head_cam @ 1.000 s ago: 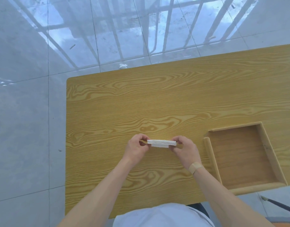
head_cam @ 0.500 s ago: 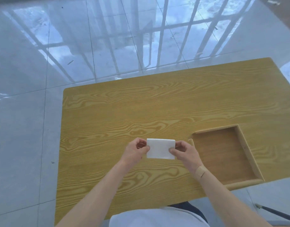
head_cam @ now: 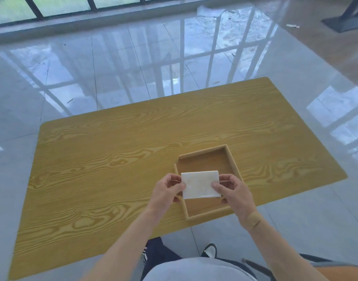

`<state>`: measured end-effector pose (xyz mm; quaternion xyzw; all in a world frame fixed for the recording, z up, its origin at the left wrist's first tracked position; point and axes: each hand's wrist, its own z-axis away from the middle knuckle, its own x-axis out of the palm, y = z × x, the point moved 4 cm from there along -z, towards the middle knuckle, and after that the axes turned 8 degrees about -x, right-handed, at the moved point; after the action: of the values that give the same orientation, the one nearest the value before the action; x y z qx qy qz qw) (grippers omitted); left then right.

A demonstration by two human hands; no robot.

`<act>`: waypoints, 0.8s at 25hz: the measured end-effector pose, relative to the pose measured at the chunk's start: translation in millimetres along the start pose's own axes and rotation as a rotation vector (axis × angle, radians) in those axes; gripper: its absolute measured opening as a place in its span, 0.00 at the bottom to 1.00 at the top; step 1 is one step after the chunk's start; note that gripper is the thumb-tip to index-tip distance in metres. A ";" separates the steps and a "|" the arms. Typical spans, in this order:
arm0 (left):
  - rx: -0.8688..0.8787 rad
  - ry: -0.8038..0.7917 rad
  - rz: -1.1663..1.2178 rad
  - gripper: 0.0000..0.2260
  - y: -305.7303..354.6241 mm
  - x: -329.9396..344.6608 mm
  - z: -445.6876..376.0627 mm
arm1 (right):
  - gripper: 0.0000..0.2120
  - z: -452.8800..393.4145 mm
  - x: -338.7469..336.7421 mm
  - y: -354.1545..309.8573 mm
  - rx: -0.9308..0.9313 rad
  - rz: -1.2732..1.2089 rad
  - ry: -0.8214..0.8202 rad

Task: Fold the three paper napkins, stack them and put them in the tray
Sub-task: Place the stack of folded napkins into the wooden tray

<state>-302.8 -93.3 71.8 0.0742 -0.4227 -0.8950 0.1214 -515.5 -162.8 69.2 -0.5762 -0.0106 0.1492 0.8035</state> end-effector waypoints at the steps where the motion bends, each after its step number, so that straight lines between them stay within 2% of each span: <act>1: -0.002 0.014 -0.006 0.05 -0.6 12.2 3.3 | 0.07 1.9 -12.8 1.9 0.005 0.005 0.005; 8: -0.039 0.093 -0.054 0.05 -11.1 58.1 13.3 | 0.07 1.8 -60.4 15.0 0.011 0.083 -0.007; 16: -0.072 0.151 -0.103 0.04 -20.3 63.9 -7.3 | 0.05 -26.7 -60.8 25.2 0.003 0.239 -0.058; 20: -0.081 0.153 -0.123 0.04 -24.6 54.3 -22.9 | 0.08 -44.0 -48.8 27.9 -0.003 0.334 -0.109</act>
<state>-353.2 -110.4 36.6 0.1633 -0.3705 -0.9088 0.1012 -560.2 -207.6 36.1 -0.5621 0.0414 0.3118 0.7649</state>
